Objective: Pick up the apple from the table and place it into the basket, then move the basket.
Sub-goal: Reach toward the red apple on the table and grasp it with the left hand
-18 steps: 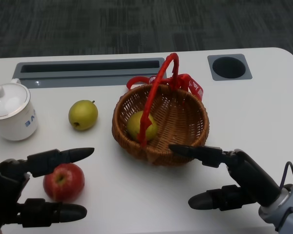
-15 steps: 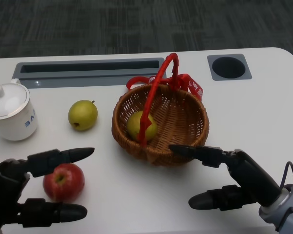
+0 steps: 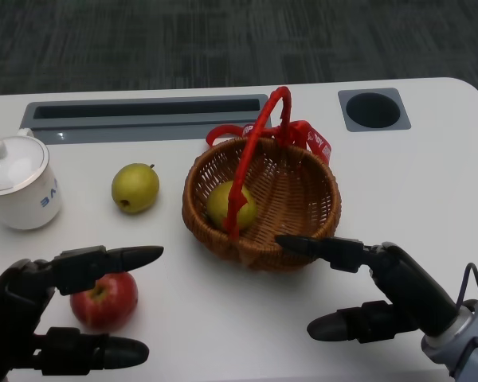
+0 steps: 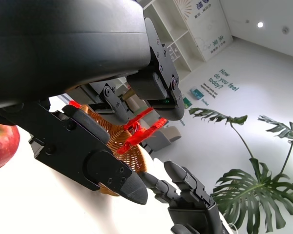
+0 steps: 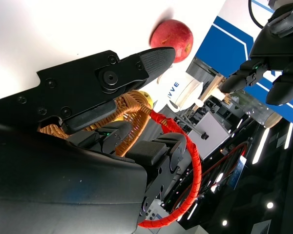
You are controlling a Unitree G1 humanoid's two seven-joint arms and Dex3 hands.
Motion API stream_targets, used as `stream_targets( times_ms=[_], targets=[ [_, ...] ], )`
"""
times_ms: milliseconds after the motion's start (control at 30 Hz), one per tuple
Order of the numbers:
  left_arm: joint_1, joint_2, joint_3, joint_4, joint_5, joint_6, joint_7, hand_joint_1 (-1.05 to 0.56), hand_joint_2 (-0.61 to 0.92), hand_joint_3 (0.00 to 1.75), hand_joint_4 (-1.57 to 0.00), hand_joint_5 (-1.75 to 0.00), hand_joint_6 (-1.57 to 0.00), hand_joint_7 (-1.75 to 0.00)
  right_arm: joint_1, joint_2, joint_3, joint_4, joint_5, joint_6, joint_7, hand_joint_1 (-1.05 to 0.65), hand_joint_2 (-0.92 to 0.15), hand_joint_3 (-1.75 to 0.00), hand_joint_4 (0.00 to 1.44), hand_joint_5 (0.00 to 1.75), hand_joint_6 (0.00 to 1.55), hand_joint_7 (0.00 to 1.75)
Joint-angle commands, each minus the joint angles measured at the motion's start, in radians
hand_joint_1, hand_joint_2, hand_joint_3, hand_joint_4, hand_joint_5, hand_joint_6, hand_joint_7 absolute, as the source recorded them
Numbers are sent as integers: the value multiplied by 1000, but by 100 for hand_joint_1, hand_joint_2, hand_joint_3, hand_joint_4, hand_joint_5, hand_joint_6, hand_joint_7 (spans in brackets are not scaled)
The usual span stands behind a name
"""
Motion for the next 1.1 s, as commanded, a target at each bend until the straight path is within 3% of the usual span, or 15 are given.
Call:
stream_targets(
  times_ms=[33,300,633,800,1100],
  targets=[
    [-14,3,43,33,65,-32,54,-48,65,0,-74,0,-72,0,-5,-12,1,-8,10,-4,-2,-58,-87,0,63,0,56,0],
    [-64,51,129,148,397,-28,238,-72,66,0,-29,0,-34,0,-6,-15,2,-5,17,-7,2,-58,-88,0,64,0,57,0],
    [-136,124,50,300,618,113,423,-93,67,0,-4,0,-14,0,-9,-14,5,-2,38,-18,17,-58,-88,0,65,0,58,0],
    [-179,142,-23,389,659,161,474,-93,66,0,-1,0,-10,0,-9,-15,6,-7,39,-18,20,-58,-87,0,65,0,58,0],
    [-289,138,-141,614,681,177,570,-85,67,0,-11,-3,-17,-2,-6,-16,5,-9,47,-28,23,-58,-88,0,66,0,60,0]
  ],
)
